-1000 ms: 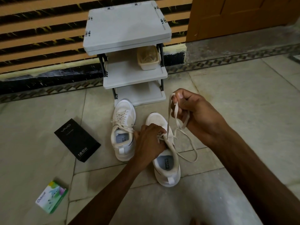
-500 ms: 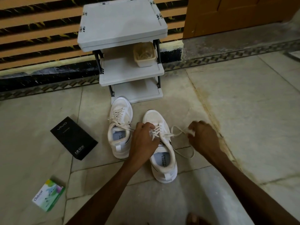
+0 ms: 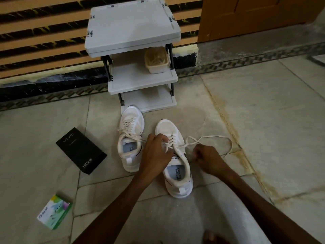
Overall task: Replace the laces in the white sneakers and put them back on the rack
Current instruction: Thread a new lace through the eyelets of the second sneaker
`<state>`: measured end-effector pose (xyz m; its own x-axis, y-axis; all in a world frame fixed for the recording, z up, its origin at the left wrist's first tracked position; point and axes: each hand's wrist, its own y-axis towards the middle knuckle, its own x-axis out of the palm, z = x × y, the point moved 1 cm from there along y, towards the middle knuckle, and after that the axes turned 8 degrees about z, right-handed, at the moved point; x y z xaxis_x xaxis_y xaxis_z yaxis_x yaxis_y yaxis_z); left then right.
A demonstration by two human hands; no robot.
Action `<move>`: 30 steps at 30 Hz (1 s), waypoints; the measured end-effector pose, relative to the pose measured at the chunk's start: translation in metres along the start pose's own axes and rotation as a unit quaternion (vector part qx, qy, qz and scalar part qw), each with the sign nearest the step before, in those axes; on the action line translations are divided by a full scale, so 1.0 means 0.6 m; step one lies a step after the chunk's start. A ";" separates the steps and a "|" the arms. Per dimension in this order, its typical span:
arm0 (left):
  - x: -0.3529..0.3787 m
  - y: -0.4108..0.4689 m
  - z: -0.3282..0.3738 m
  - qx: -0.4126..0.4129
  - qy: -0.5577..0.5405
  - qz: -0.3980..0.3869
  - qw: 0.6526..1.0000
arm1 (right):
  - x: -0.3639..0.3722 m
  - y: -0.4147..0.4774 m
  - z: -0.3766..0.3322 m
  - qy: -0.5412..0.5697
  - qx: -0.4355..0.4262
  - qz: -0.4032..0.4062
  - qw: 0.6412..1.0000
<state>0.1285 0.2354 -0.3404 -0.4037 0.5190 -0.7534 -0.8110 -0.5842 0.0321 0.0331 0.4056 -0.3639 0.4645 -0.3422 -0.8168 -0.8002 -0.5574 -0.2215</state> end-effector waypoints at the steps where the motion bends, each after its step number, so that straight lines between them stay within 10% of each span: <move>1: 0.000 0.000 0.001 0.003 -0.002 0.000 1.000 | -0.025 -0.007 -0.014 0.119 0.029 -0.020 0.992; 4: 0.000 -0.001 0.005 0.010 -0.005 -0.008 1.000 | -0.099 -0.036 -0.070 0.386 0.015 -0.104 0.916; 8: -0.001 0.002 0.014 0.017 -0.013 -0.009 1.000 | -0.140 -0.046 -0.110 0.447 0.000 -0.086 0.890; 15: -0.022 0.003 0.003 -0.069 -0.018 -0.017 0.997 | -0.037 -0.035 -0.109 0.086 0.002 0.051 0.995; 30: -0.048 0.013 -0.032 -0.164 -0.203 -0.087 0.961 | -0.010 -0.003 -0.145 -0.125 -0.183 0.077 0.972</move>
<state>0.1419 0.2038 -0.3312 -0.4595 0.7891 -0.4077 -0.7313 -0.5967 -0.3305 0.0647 0.3426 -0.3124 0.2077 -0.2739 -0.9391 -0.6427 -0.7619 0.0800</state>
